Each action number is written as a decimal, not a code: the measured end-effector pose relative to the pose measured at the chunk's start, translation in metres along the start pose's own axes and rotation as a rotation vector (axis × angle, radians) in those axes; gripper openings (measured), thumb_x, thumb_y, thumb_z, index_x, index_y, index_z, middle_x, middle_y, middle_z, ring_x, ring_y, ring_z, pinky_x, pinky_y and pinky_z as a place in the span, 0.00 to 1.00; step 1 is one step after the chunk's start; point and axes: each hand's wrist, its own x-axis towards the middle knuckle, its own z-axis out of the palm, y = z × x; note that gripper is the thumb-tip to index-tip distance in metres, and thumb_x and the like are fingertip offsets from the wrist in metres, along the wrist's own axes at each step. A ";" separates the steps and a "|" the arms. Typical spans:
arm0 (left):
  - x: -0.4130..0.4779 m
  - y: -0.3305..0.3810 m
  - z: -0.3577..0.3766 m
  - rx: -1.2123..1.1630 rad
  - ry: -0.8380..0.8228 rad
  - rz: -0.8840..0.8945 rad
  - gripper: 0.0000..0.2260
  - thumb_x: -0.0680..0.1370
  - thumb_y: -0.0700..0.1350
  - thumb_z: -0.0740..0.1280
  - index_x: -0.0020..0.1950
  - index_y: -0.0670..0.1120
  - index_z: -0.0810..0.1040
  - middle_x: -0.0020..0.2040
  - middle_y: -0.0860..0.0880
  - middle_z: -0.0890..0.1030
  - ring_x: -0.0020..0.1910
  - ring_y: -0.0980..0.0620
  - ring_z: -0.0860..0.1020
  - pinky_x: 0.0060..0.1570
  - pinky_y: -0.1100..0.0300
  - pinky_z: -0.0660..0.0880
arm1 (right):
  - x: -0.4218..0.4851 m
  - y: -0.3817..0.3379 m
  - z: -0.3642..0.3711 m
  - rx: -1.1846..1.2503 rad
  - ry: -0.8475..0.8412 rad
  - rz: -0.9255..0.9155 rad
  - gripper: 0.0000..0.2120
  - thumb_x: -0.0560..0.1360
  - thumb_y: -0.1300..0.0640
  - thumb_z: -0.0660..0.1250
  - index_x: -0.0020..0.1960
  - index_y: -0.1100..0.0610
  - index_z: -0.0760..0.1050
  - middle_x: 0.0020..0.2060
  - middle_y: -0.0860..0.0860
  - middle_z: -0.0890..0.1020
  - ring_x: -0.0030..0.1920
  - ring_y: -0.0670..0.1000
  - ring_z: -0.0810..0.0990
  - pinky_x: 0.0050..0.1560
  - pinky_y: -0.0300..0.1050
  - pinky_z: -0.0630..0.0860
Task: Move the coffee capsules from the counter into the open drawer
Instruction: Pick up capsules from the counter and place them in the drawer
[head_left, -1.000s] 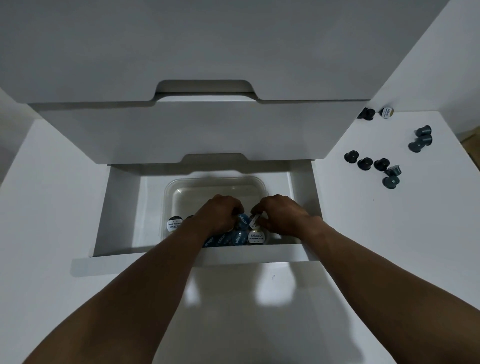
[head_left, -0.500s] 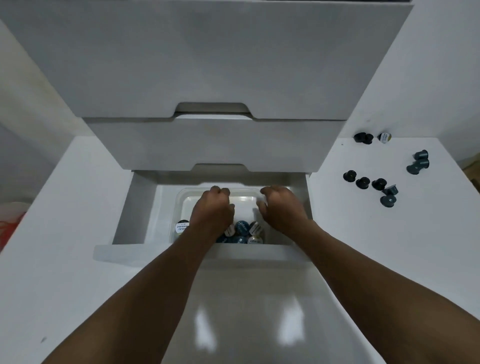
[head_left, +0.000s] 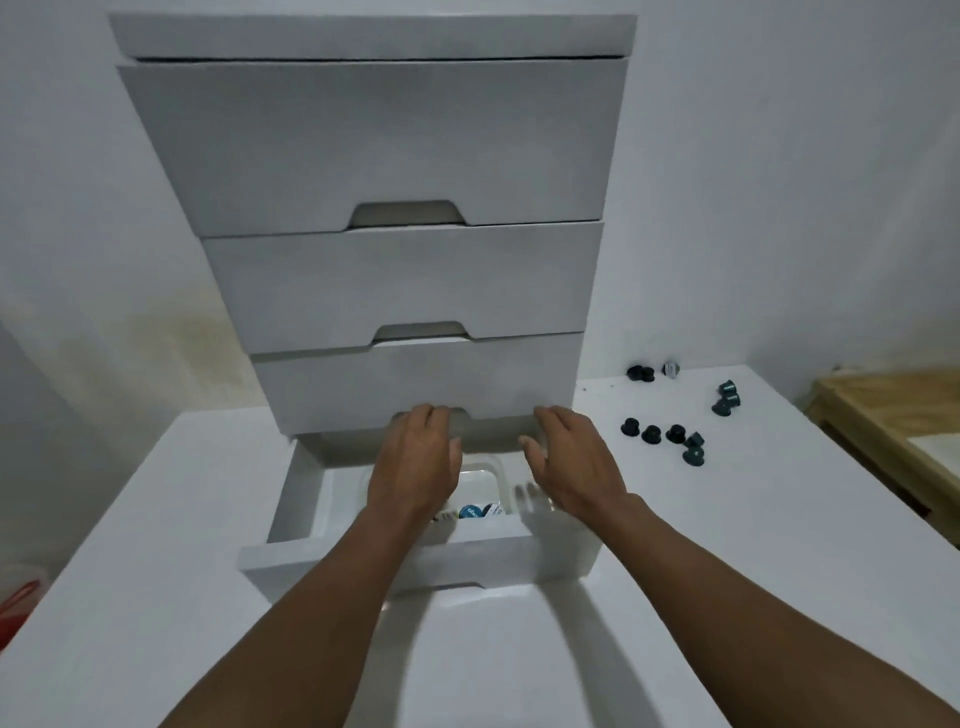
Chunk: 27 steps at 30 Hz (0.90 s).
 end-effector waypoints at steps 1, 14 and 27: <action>-0.004 0.006 -0.009 -0.014 0.009 0.017 0.13 0.75 0.42 0.66 0.58 0.40 0.76 0.53 0.41 0.79 0.51 0.42 0.77 0.53 0.50 0.75 | -0.011 -0.001 -0.009 0.007 0.021 0.009 0.24 0.79 0.49 0.59 0.71 0.59 0.65 0.67 0.56 0.72 0.67 0.56 0.68 0.67 0.47 0.65; -0.032 0.111 -0.052 -0.135 -0.011 0.208 0.12 0.76 0.43 0.63 0.58 0.41 0.74 0.53 0.42 0.76 0.51 0.41 0.75 0.51 0.49 0.75 | -0.115 0.029 -0.113 -0.062 0.181 0.164 0.17 0.78 0.51 0.61 0.63 0.56 0.72 0.56 0.53 0.76 0.57 0.55 0.74 0.57 0.48 0.71; 0.002 0.246 0.012 -0.157 -0.043 0.204 0.10 0.77 0.43 0.63 0.56 0.40 0.75 0.52 0.43 0.76 0.49 0.41 0.76 0.48 0.49 0.74 | -0.122 0.167 -0.170 -0.061 0.184 0.214 0.16 0.78 0.53 0.61 0.63 0.58 0.73 0.56 0.55 0.76 0.57 0.57 0.74 0.56 0.45 0.69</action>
